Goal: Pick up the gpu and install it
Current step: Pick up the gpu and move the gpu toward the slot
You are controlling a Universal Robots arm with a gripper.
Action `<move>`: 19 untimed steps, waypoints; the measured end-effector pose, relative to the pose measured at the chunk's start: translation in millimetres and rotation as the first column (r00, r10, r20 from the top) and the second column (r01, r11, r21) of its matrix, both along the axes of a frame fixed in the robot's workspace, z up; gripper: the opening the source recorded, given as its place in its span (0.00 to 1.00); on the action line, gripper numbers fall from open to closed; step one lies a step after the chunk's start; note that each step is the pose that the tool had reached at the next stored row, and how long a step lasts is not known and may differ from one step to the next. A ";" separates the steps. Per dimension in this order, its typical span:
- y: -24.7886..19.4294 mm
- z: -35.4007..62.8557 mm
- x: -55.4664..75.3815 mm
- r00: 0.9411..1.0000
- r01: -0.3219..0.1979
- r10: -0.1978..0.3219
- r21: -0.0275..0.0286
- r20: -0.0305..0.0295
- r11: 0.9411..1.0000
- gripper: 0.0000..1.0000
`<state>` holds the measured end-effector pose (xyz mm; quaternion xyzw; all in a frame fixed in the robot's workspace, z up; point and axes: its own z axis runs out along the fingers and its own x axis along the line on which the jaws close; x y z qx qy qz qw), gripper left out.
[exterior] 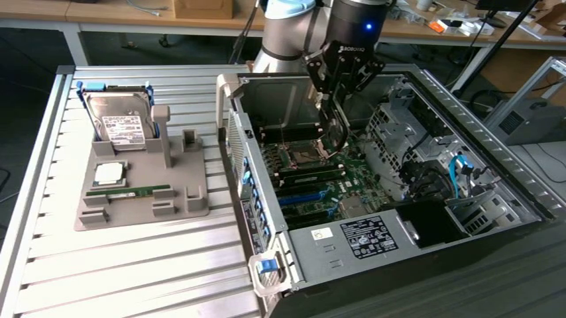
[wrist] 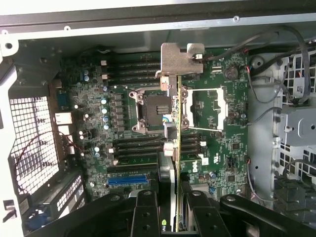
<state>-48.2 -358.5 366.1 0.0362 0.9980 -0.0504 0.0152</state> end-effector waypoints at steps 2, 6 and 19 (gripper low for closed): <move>-1.0 -0.7 0.8 1.000 0.000 0.000 0.000 0.000 1.000 0.27; -3.0 -2.2 2.8 1.000 0.000 0.000 0.000 0.000 1.000 0.27; -6.5 -5.8 7.4 1.000 0.000 0.000 -0.001 0.000 1.000 0.27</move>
